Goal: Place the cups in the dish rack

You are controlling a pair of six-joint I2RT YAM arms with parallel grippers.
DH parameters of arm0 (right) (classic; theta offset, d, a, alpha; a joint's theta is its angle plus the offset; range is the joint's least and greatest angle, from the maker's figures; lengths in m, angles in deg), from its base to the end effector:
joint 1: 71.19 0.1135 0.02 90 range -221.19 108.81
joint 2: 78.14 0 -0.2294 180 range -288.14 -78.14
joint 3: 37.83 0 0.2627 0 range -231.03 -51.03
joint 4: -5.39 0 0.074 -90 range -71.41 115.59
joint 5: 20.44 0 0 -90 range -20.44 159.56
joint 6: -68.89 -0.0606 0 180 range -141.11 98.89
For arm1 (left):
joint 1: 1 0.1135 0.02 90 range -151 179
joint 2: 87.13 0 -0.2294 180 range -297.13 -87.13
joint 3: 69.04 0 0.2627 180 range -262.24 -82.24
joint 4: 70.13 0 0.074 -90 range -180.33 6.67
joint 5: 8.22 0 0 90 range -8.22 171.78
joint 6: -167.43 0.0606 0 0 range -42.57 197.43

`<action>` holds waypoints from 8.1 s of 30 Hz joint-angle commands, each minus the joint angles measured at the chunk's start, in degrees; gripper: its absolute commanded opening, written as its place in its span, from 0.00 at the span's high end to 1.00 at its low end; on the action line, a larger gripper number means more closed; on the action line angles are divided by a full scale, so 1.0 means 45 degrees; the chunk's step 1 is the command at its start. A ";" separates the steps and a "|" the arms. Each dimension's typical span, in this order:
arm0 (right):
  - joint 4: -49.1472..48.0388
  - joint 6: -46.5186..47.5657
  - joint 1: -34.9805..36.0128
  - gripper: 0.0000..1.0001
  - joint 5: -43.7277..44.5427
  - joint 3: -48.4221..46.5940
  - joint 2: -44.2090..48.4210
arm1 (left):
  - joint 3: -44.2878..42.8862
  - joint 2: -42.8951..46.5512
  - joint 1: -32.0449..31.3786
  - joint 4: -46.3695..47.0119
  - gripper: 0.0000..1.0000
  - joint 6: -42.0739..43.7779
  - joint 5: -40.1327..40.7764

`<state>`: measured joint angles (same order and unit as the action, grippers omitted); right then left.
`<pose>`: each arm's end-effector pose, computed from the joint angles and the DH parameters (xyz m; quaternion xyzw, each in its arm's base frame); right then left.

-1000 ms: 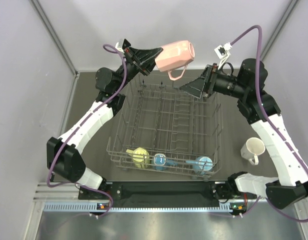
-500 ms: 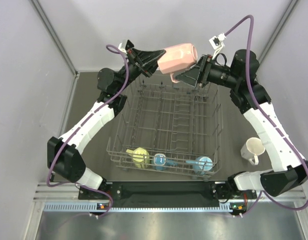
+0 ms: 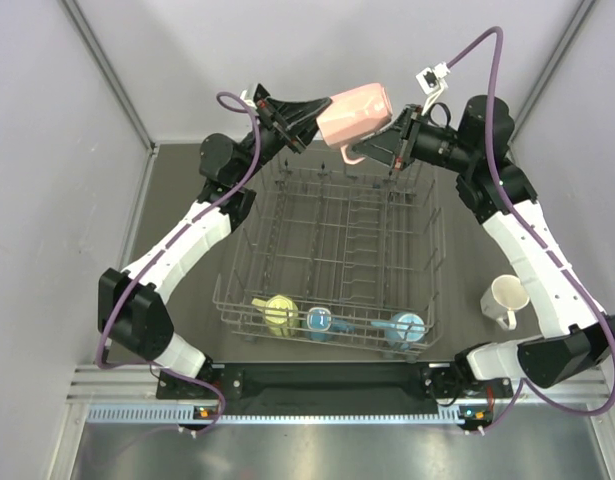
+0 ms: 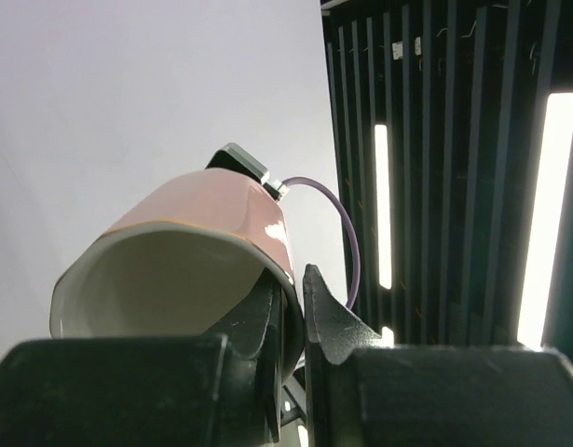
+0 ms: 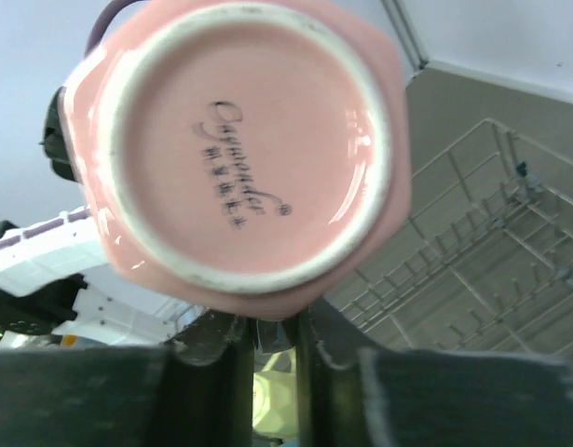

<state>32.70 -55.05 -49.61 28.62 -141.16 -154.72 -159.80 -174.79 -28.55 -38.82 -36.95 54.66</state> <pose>0.2840 0.1550 0.4537 -0.1730 0.6883 0.5269 0.4676 0.3228 -0.1996 0.4292 -0.1609 0.4718 -0.8486 0.1771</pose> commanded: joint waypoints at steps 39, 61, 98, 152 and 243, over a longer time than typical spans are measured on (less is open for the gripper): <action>0.4168 0.4608 -0.0031 1.00 0.7184 -0.2024 -0.0462 | 0.0344 0.1902 0.2742 -0.9282 0.14 0.4299 -0.3212; 0.4794 0.5841 -0.0011 1.00 1.0486 0.0477 -0.2748 | -0.1221 0.0886 0.5106 -1.2431 0.18 0.6689 -0.5322; 0.4092 0.6701 -0.0206 1.00 1.1658 0.1493 -0.4642 | -0.1885 0.0046 0.5322 -1.2138 0.21 0.6123 -0.5362; 0.9068 0.3656 -0.3345 0.24 1.1053 -0.0753 0.0727 | -0.1534 0.1081 0.3233 -1.3094 0.22 0.6961 -0.3213; 0.8349 -0.1111 -0.7902 1.00 0.7714 -0.1722 0.1940 | -0.2413 0.0554 0.3037 -1.3428 0.22 0.7823 -0.5127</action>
<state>74.42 -58.89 -84.64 66.82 -139.61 -146.06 -170.58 -175.44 -14.86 -104.02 -2.29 31.36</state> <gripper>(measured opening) 0.055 0.773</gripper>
